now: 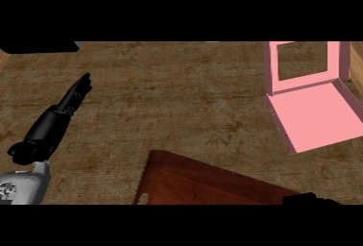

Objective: Pick the bell pepper from the tray and place it in the cardboard box

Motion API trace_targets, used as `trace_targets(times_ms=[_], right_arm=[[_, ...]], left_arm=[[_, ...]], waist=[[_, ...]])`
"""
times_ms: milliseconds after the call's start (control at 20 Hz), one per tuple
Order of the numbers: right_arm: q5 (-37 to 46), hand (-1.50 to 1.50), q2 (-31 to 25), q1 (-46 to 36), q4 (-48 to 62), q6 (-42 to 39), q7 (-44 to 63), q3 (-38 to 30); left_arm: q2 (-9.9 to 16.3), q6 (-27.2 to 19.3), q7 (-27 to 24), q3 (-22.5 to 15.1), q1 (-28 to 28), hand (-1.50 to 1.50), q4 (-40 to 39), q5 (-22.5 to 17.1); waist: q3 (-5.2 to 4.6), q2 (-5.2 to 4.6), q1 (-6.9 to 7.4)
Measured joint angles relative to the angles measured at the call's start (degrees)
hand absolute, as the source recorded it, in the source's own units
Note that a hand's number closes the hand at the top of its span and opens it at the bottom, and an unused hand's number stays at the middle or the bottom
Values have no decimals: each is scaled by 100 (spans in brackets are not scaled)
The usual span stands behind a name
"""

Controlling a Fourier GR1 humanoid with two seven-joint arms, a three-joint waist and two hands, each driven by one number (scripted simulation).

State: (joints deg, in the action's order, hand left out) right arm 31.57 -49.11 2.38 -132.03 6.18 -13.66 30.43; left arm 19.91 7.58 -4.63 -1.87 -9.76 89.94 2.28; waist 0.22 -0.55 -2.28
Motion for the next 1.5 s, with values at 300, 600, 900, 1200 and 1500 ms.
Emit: trace_targets(times_ms=[300,600,900,1200,1500], right_arm=[[-2193,150,-401,-261,778,-469,-199,-1874],[-2737,150,-1125,-988,2698,-1448,-1195,-2848],[-2062,150,-1563,-1805,4417,-2312,-1927,-2414],[-951,-150,-1525,-2667,5809,-2696,-2673,-1745],[-329,-150,-1336,-3300,6883,-2652,-3485,-1149]], left_arm=[[-22,91,-14,-80,-44,0,28,17],[-131,106,17,-161,-247,0,-110,93],[-200,187,67,-233,-562,0,-286,141],[-277,237,-26,-243,-556,0,-390,152],[-359,201,-7,-269,-625,0,-441,234]], waist=[[-11,-2,180],[-17,-4,327],[-17,-46,522],[-18,-42,574],[-14,-40,567]])
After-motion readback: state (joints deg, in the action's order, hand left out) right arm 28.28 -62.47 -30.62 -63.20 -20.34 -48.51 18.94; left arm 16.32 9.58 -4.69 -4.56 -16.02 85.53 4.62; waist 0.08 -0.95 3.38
